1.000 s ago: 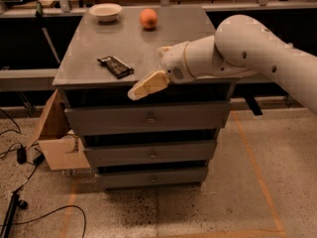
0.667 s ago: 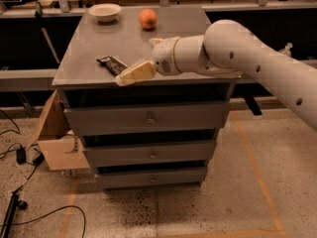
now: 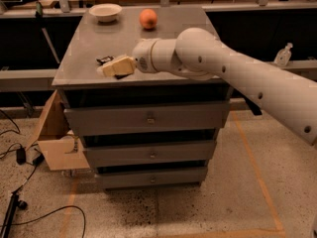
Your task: Move rxbar chocolate near orange
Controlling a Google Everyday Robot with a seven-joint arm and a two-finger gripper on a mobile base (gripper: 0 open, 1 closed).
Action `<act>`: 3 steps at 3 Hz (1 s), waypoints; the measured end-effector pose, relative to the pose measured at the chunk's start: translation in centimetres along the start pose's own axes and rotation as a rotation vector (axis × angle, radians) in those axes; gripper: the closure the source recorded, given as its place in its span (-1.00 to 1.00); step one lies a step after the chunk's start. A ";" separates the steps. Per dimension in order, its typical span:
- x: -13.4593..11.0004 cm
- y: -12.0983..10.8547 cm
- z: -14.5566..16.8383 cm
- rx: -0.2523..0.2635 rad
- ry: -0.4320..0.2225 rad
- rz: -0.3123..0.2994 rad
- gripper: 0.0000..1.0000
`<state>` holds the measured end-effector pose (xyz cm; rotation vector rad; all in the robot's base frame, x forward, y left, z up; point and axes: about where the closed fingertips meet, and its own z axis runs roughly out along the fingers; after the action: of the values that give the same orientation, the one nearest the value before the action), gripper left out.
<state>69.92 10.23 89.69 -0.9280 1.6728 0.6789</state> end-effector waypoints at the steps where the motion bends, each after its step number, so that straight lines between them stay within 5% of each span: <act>1: 1.5 -1.0 2.4 0.041 0.025 0.048 -1.00; 2: 2.9 -1.6 3.9 0.066 0.049 0.076 -1.00; 3: 3.6 -1.9 4.9 0.082 0.063 0.085 -0.65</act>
Offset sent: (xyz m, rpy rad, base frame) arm 0.0441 0.0190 -0.0591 -0.0241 0.1071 -0.1314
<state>73.57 12.24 84.84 -0.8315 1.7910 0.6385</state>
